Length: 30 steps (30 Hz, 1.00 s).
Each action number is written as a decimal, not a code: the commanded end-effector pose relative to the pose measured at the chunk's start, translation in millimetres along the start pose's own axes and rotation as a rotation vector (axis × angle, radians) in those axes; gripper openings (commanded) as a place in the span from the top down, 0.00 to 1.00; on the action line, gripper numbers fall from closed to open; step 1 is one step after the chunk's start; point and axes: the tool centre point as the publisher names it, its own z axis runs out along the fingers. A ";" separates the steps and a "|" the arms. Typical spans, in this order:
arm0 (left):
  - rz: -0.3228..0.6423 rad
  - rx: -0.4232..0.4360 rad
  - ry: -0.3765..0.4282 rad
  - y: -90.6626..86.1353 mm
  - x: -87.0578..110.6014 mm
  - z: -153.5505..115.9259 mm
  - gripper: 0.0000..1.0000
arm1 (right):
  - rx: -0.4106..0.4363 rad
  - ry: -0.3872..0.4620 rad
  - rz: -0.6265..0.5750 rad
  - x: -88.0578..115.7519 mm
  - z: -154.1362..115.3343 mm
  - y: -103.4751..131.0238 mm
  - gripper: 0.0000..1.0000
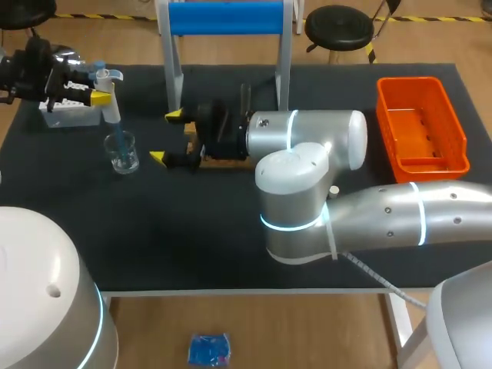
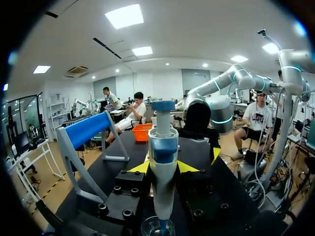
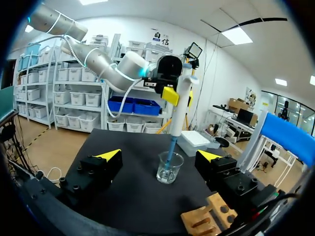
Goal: Invert the test tube, pick up the pipette, mount the tip to pipette, aspirate from beaker and dispense into the tube, eject the tip, return the pipette, and cap with the stopper.
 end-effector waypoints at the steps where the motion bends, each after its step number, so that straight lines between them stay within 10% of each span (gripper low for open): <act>1: 0.000 0.002 0.007 0.8 -1.8 -2.0 1.00 | 0.045 0.021 -0.027 -13.2 -16.7 21.2 0.00; 30: 0.000 0.002 0.007 0.8 -1.8 -2.0 1.00 | 0.088 0.126 -0.002 -59.6 -17.8 94.6 0.00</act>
